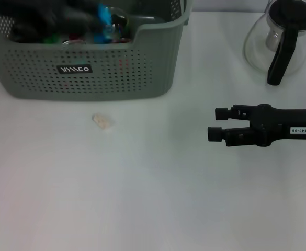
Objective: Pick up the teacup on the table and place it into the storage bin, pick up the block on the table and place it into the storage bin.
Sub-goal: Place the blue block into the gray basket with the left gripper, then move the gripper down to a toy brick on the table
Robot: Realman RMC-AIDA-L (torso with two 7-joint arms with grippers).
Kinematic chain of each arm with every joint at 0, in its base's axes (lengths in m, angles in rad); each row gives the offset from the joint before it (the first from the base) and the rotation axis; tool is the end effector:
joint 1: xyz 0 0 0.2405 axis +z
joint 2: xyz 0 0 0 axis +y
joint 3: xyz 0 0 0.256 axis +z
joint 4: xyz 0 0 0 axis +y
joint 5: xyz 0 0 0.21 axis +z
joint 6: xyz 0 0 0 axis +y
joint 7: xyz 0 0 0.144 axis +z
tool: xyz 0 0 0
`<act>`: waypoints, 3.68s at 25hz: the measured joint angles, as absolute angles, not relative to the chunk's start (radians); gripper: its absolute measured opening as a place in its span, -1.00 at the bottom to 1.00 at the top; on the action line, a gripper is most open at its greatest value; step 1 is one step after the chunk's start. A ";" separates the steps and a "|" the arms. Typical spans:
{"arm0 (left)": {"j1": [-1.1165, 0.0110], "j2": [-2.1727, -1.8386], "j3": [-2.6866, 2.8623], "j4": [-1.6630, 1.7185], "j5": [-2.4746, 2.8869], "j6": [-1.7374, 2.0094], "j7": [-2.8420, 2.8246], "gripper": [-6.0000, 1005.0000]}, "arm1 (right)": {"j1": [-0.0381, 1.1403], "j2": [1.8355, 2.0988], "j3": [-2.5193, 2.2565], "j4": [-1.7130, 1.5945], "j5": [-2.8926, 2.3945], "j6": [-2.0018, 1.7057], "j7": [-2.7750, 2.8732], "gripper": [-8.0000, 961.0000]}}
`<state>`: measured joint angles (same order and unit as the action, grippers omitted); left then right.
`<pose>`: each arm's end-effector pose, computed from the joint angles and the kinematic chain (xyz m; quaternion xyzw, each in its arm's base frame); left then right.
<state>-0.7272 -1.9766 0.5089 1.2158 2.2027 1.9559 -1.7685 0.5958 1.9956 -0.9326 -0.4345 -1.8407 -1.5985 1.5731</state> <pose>-0.1778 0.3615 0.1360 -0.9723 -0.1236 -0.1425 0.1383 0.2489 0.3190 -0.0220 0.9173 -0.3126 -0.2463 0.0091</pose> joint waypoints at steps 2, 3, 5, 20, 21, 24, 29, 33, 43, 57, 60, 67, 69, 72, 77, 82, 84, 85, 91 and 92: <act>-0.734 -1.927 0.469 1.162 2.201 1.927 -1.788 -0.17 | 0.597 1.996 -0.933 -0.437 -1.841 -1.600 1.573 0.96; -0.737 -1.902 0.462 1.127 2.201 1.904 -1.800 -0.17 | 0.599 1.996 -0.933 -0.438 -1.841 -1.601 1.573 0.96; -0.743 -1.854 0.465 1.045 2.215 1.764 -1.867 -0.17 | 0.601 1.996 -0.934 -0.438 -1.841 -1.602 1.572 0.96; -0.740 -1.867 0.595 1.028 2.352 1.448 -2.092 -0.09 | 0.601 1.994 -0.941 -0.439 -1.844 -1.603 1.569 0.96; -0.739 -1.870 0.600 1.051 2.349 1.494 -2.093 -0.02 | 0.601 1.994 -0.941 -0.439 -1.844 -1.603 1.569 0.96; -0.735 -1.894 0.601 1.142 2.315 1.683 -2.070 0.21 | 0.597 1.994 -0.939 -0.439 -1.844 -1.603 1.568 0.96; -0.704 -1.981 0.628 1.341 2.300 1.910 -1.978 0.58 | 0.594 1.996 -0.933 -0.439 -1.842 -1.602 1.560 0.96; -0.658 -2.049 0.724 1.466 2.304 2.025 -1.902 0.82 | 0.598 1.995 -0.930 -0.439 -1.836 -1.597 1.561 0.96; -0.554 -2.170 1.028 1.488 2.477 1.931 -1.979 0.93 | 0.607 1.996 -0.900 -0.439 -1.836 -1.593 1.569 0.96; -0.561 -2.170 1.226 1.344 2.595 1.700 -2.165 0.92 | 0.607 1.990 -0.892 -0.439 -1.840 -1.580 1.569 0.96; -0.565 -2.171 1.287 1.320 2.653 1.622 -2.204 0.92 | 0.607 1.990 -0.893 -0.439 -1.840 -1.576 1.569 0.96; -0.593 -2.169 1.318 1.275 2.715 1.561 -2.247 0.92 | 0.607 1.988 -0.893 -0.439 -1.837 -1.569 1.569 0.96; -0.599 -2.170 1.323 1.271 2.735 1.543 -2.263 0.92 | 0.607 1.988 -0.893 -0.439 -1.837 -1.565 1.569 0.96; -0.607 -2.170 1.346 1.260 2.766 1.509 -2.294 0.92 | 0.607 1.988 -0.892 -0.439 -1.836 -1.562 1.568 0.96; -0.618 -2.171 1.375 1.228 2.787 1.471 -2.316 0.92 | 0.608 1.990 -0.891 -0.439 -1.836 -1.551 1.567 0.96; -0.626 -2.171 1.387 1.210 2.805 1.446 -2.328 0.92 | 0.608 1.989 -0.891 -0.439 -1.836 -1.550 1.568 0.96; -0.631 -2.171 1.390 1.197 2.818 1.432 -2.333 0.92 | 0.608 1.989 -0.891 -0.439 -1.836 -1.550 1.567 0.96; -0.635 -2.171 1.392 1.189 2.825 1.427 -2.338 0.92 | 0.609 1.990 -0.891 -0.439 -1.836 -1.550 1.567 0.96; -0.650 -2.172 1.413 1.163 2.848 1.417 -2.358 0.92 | 0.609 1.990 -0.891 -0.439 -1.836 -1.550 1.564 0.95; -0.653 -2.172 1.413 1.163 2.848 1.416 -2.361 0.92 | 0.609 1.991 -0.891 -0.439 -1.836 -1.550 1.563 0.95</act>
<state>-0.6527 -2.1718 1.4126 1.1628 2.8483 1.4163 -2.3607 0.6090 1.9908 -0.8910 -0.4387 -1.8361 -1.5501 1.5628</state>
